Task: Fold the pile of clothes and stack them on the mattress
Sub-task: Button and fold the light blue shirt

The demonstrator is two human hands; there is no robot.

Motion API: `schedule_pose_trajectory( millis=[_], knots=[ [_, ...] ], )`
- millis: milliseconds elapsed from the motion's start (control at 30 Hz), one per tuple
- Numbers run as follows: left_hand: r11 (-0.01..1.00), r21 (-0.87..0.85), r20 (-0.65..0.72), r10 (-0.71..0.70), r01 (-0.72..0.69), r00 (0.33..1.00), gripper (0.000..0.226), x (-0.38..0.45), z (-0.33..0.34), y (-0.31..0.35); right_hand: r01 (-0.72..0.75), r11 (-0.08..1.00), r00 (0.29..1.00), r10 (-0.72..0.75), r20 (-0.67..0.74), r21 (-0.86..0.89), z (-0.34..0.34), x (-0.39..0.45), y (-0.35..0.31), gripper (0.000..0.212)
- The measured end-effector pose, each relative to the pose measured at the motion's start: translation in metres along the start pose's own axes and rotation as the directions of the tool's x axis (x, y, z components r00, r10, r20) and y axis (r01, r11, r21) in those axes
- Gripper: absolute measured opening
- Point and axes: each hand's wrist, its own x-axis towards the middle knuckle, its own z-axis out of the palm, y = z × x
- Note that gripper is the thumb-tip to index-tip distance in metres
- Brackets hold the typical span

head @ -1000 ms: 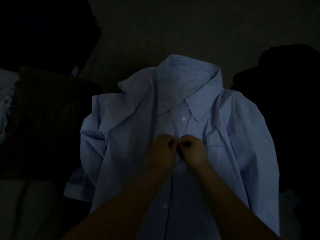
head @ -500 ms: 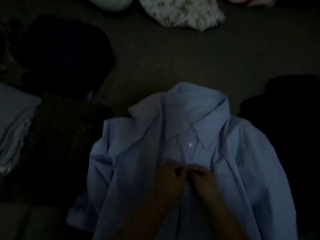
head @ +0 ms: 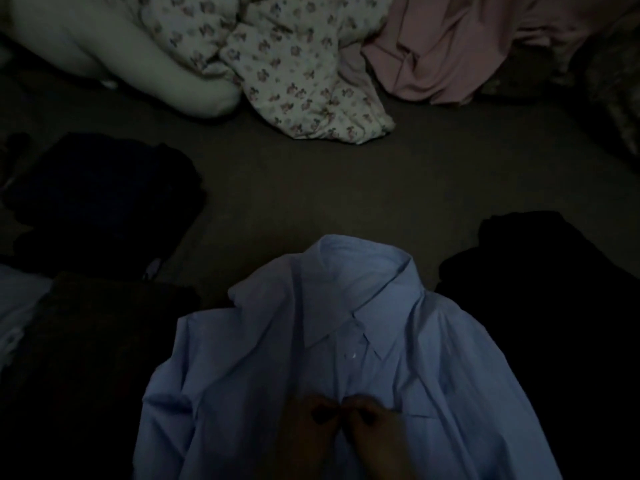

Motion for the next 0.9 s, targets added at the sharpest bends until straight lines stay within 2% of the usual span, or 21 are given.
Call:
schedule_pose_trajectory(
  millis=[33,67,133,167,200,267,333,433,467,567,633,767,900],
  knots=[
    [0.998,0.066,-0.025,0.003,-0.002,1.0,0.033,0.001,0.001,0.002,0.003,1.0,1.0,-0.003,-0.02,0.007,0.001,-0.001,0.0,0.074],
    [0.986,0.16,0.015,0.038,-0.039,0.999,0.049,0.002,0.003,0.002,0.002,1.0,0.999,-0.002,-0.039,0.007,0.002,-0.002,0.001,0.071],
    [0.973,0.227,0.02,0.042,-0.045,0.999,0.088,0.001,0.013,-0.005,0.012,1.0,0.998,-0.01,-0.068,0.026,0.002,-0.003,0.003,0.07],
    [0.964,0.261,0.024,0.054,-0.059,0.998,0.09,-0.002,0.016,-0.004,0.014,1.0,0.997,-0.012,-0.075,0.025,0.002,-0.003,0.005,0.071],
    [0.961,0.265,0.01,0.078,-0.078,0.997,0.079,-0.003,0.018,-0.003,0.011,1.0,0.997,-0.01,-0.077,0.011,0.002,-0.004,0.004,0.07],
    [0.981,0.191,0.018,0.04,-0.042,0.999,0.054,-0.007,0.016,0.001,0.007,1.0,0.996,-0.009,-0.088,-0.023,0.001,-0.005,0.004,0.056],
    [0.977,0.206,-0.005,0.048,-0.046,0.999,0.042,-0.009,0.015,0.004,-0.009,0.999,0.995,0.005,-0.102,-0.041,0.002,-0.005,0.004,0.044],
    [0.999,0.045,-0.041,-0.013,0.015,0.999,0.023,-0.018,0.015,0.006,-0.014,0.999,0.994,0.008,-0.11,-0.047,0.003,-0.007,0.006,0.037],
    [1.0,0.015,-0.037,0.004,-0.003,0.999,0.02,-0.018,0.013,0.006,-0.022,0.999,0.993,0.017,-0.113,-0.045,0.003,-0.008,0.005,0.035],
    [1.0,-0.015,0.02,0.008,-0.008,1.0,0.035,-0.015,0.013,0.006,-0.044,0.997,0.993,0.037,-0.11,-0.062,0.002,-0.01,0.005,0.023],
    [1.0,-0.016,0.036,-0.011,0.012,0.999,0.034,-0.013,0.015,0.005,-0.044,0.997,0.994,0.036,-0.105,-0.07,0.001,-0.011,0.004,0.019],
    [0.998,-0.059,0.035,-0.029,0.032,0.999,0.026,-0.013,0.019,0.001,-0.007,0.994,0.996,-0.003,-0.091,-0.109,0.0,-0.012,0.002,0.016],
    [0.996,-0.076,-0.017,-0.053,0.052,0.998,0.043,-0.015,0.021,-0.006,0.012,0.996,0.998,-0.017,-0.059,-0.09,0.0,-0.018,0.002,0.018]
  ],
)
